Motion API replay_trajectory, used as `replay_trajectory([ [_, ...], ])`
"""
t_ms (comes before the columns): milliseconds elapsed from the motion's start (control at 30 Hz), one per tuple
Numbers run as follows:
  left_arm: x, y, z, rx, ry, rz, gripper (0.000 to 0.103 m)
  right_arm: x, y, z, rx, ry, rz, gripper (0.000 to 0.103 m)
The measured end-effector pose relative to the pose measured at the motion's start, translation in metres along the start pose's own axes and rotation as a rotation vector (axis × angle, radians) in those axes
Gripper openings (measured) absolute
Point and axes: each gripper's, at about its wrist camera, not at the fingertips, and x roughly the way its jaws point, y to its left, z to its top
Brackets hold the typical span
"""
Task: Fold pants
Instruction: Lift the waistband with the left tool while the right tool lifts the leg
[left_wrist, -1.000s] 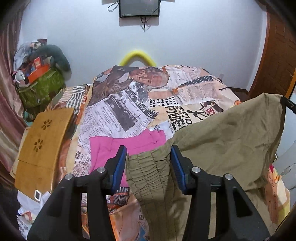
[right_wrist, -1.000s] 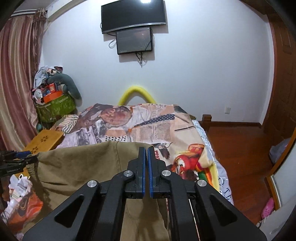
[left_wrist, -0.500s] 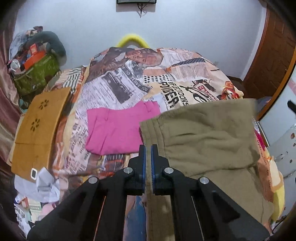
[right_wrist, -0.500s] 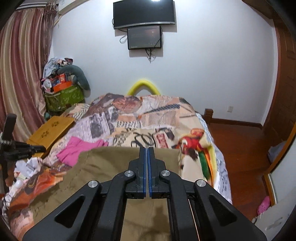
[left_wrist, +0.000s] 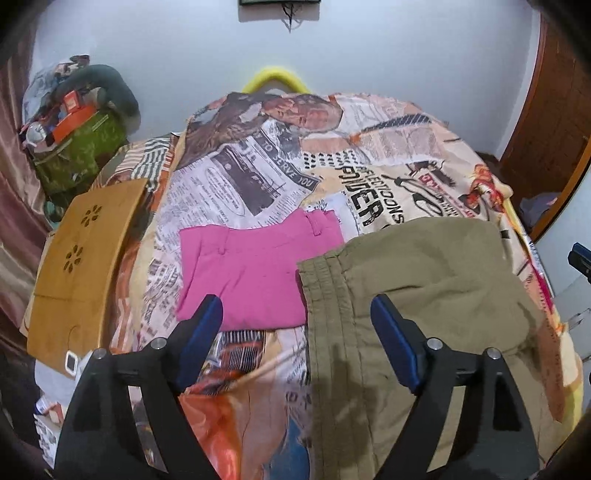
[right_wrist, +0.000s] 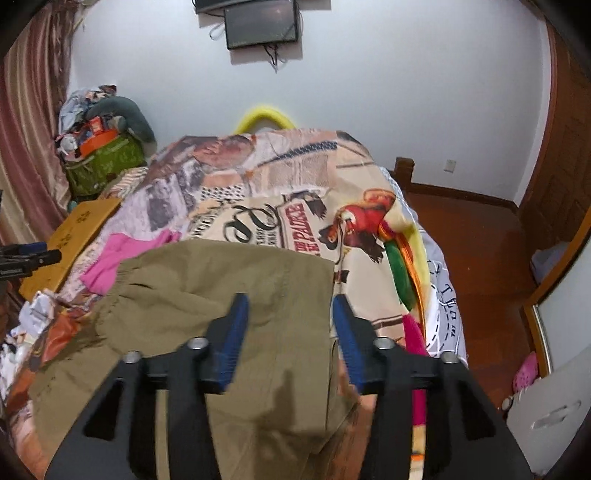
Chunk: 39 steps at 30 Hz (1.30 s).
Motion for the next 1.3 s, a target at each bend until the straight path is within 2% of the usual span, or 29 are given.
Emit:
replay_trajectory([
  [67,0.019,-0.002,0.007,0.012,0.024,0.001,0.084,0.017,-0.004,0.001,0.002,0.025,0.001,0.052],
  [267,0.08,-0.004,0.02,0.0,0.109,-0.044,0.084,0.068,-0.018,0.006,0.039,0.082,0.025,0.052],
  [500,0.138,-0.014,0.02,0.018,0.185,-0.068,0.084,0.121,-0.03,0.014,0.081,0.139,0.045,0.052],
  [600,0.155,-0.011,0.022,0.003,0.208,-0.091,0.084,0.138,-0.034,0.016,0.1,0.164,0.051,0.052],
  [800,0.172,-0.006,0.025,-0.028,0.238,-0.215,0.084,0.167,-0.038,0.014,0.13,0.221,0.055,0.052],
  [867,0.174,-0.008,0.024,-0.026,0.24,-0.229,0.079,0.168,-0.04,0.014,0.144,0.21,0.069,0.052],
  [900,0.175,-0.009,0.024,-0.026,0.24,-0.235,0.071,0.167,-0.04,0.014,0.144,0.203,0.077,0.05],
  [967,0.175,-0.012,0.024,-0.031,0.238,-0.238,0.063,0.168,-0.036,0.015,0.131,0.202,0.069,0.038],
  [1000,0.175,-0.013,0.025,-0.03,0.231,-0.221,0.057,0.166,-0.033,0.015,0.116,0.201,0.057,0.03],
  [1033,0.174,-0.014,0.025,-0.027,0.224,-0.206,0.055,0.168,-0.031,0.017,0.105,0.202,0.061,0.017],
  [1067,0.172,-0.015,0.025,-0.027,0.218,-0.193,0.053,0.169,-0.028,0.018,0.093,0.203,0.066,0.013],
  [1167,0.165,-0.017,0.025,-0.021,0.196,-0.158,0.049,0.166,-0.014,0.019,0.016,0.179,0.018,0.012],
  [1300,0.149,-0.018,0.026,-0.004,0.156,-0.096,0.047,0.152,-0.014,0.023,0.035,0.132,0.024,0.01],
])
